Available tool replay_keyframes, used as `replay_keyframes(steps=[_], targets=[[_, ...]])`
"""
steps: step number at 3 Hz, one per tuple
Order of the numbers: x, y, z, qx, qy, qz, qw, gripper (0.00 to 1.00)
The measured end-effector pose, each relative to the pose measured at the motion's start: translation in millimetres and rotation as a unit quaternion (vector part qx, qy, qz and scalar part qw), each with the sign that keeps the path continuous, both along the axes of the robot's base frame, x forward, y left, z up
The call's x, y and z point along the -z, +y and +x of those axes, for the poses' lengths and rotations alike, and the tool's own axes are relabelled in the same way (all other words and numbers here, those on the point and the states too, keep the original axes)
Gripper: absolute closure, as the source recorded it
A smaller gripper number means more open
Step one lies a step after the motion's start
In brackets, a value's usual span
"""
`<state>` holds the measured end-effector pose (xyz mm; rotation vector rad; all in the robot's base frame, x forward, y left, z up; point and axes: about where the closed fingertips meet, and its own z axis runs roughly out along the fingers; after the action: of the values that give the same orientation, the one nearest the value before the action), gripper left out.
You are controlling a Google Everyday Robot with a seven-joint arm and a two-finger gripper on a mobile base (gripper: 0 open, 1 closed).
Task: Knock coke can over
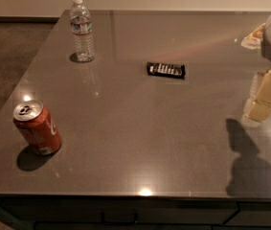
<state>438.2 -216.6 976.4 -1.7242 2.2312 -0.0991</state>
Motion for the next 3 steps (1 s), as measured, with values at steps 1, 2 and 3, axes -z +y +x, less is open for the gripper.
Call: replay_keyframes(steps=[1, 2, 3], targets=[[0.0, 0.0, 0.0, 0.0, 0.0, 0.0, 1.0, 0.0], [-4.9, 13.1, 12.2, -0.001, -0.007, 0.025, 0.9997, 0.0], [-4.7, 45.4, 25.6, -0.013, -0.013, 0.063, 0.9978, 0.0]])
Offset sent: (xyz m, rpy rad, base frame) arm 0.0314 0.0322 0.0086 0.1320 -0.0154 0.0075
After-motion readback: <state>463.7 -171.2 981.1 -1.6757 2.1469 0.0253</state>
